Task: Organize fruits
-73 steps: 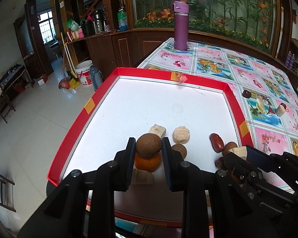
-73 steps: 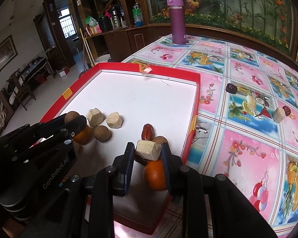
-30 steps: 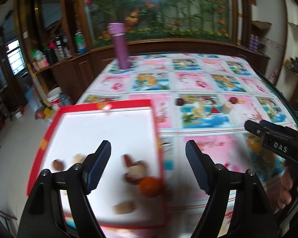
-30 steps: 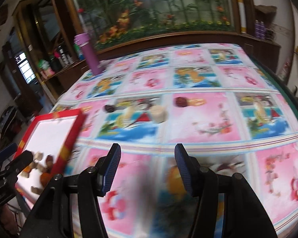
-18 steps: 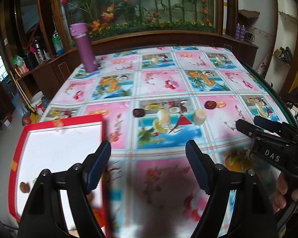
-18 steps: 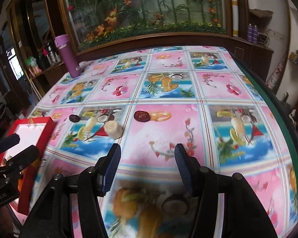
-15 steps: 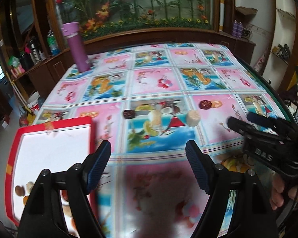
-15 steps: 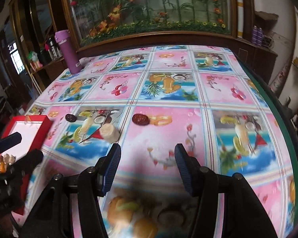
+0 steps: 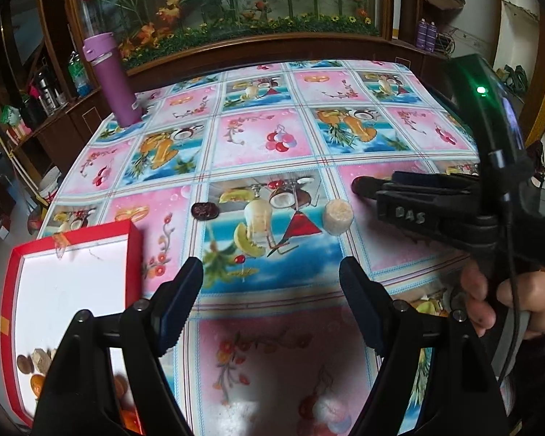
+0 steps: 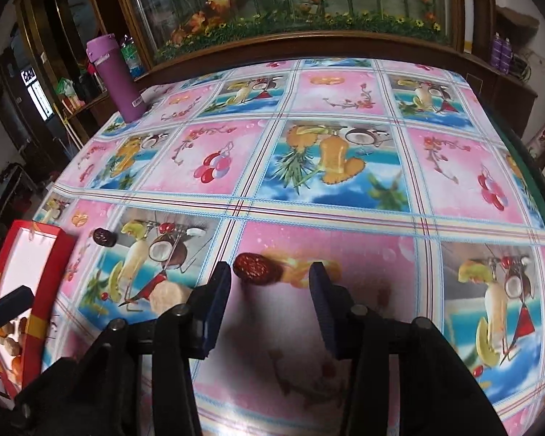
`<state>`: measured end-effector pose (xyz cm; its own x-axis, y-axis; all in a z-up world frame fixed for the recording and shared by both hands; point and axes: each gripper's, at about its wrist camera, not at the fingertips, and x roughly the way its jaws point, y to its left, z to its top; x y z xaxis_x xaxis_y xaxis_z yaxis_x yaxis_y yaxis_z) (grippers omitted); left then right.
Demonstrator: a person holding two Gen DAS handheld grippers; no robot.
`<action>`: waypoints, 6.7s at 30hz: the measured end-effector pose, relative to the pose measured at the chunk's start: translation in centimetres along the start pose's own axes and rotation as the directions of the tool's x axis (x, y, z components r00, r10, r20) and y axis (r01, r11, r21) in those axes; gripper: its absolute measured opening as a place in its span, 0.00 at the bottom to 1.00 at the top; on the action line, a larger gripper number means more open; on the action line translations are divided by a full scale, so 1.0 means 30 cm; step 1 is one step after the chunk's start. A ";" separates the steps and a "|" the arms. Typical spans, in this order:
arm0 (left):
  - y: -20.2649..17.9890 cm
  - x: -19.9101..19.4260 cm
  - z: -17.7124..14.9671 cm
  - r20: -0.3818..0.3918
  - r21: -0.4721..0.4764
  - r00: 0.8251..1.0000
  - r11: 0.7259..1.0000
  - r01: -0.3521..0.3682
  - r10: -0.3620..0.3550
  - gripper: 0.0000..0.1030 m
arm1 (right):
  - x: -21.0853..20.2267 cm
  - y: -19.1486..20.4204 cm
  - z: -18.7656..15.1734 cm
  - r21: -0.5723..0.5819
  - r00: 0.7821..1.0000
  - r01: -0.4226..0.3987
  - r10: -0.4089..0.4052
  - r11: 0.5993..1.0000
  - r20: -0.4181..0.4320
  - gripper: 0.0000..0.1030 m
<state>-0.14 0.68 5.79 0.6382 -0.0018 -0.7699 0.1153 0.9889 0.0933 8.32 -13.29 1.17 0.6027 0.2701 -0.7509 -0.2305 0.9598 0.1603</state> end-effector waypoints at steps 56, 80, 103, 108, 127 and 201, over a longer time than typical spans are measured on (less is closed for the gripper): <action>-0.113 0.226 0.092 -0.104 0.016 0.988 0.993 0.117 -0.115 0.67 | -0.135 -0.099 -0.177 -0.045 1.000 0.018 -0.018 0.999 0.010 0.27; -0.075 0.033 0.056 0.042 0.044 0.998 0.998 0.055 -0.056 0.26 | -0.212 -0.021 -0.192 -0.044 0.996 -0.020 0.024 0.999 0.089 0.27; 0.236 -0.462 -0.210 0.240 -0.079 0.971 0.997 -0.001 0.020 0.26 | -0.468 0.503 -0.289 -0.263 0.971 -0.099 0.151 0.960 0.186 0.27; 0.326 -0.495 -0.275 0.248 -0.131 0.967 0.991 -0.034 0.066 0.26 | -0.477 0.612 -0.319 -0.316 0.967 -0.120 0.182 0.941 0.176 0.27; 0.736 -0.418 -0.470 0.124 -0.367 0.966 0.915 -0.168 0.227 0.26 | -0.309 0.867 -0.337 -0.372 0.973 -0.193 0.225 0.908 0.044 0.26; 0.609 -0.591 -0.441 0.172 -0.427 0.899 0.853 -0.299 0.402 1.00 | -0.552 0.757 -0.314 -0.243 0.933 -0.242 0.294 0.939 0.207 0.57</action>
<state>-19.42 20.73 12.79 0.7516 0.3701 -0.5460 -0.4174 0.9078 0.0409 -14.09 3.30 11.21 0.6530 0.5499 -0.5207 -0.5481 0.8176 0.1762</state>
